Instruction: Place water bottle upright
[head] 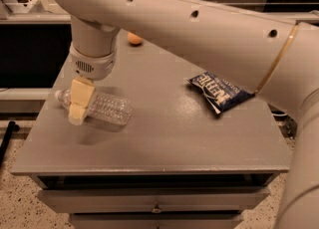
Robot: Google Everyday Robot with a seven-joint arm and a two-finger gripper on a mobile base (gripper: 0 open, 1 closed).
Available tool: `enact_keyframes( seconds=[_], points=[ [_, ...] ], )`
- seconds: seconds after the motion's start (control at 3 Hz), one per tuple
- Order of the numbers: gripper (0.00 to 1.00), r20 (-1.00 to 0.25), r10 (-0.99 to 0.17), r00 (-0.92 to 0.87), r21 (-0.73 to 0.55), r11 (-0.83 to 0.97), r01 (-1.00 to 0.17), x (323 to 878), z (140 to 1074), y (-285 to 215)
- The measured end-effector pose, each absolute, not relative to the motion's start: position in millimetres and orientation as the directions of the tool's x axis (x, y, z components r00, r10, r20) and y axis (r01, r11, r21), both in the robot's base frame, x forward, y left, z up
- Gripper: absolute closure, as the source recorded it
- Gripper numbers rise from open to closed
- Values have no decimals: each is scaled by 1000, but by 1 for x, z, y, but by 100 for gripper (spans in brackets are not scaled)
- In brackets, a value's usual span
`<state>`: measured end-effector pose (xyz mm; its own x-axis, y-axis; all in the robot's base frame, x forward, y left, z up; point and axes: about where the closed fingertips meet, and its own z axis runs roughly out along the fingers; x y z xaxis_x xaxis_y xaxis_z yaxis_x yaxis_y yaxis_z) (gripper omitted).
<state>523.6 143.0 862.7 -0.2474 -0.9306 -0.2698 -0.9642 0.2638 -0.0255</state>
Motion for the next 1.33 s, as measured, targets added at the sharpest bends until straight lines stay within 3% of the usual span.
enact_keyframes(
  seconds=[0.33, 0.67, 1.33],
  points=[
    [0, -268, -918, -291, -42, 312, -949, 530, 854, 152],
    [14, -259, -906, -334, -41, 356, -934, 536, 845, 157],
    [58, -253, -879, -404, -4, 419, -908, 532, 839, 166]
  ],
)
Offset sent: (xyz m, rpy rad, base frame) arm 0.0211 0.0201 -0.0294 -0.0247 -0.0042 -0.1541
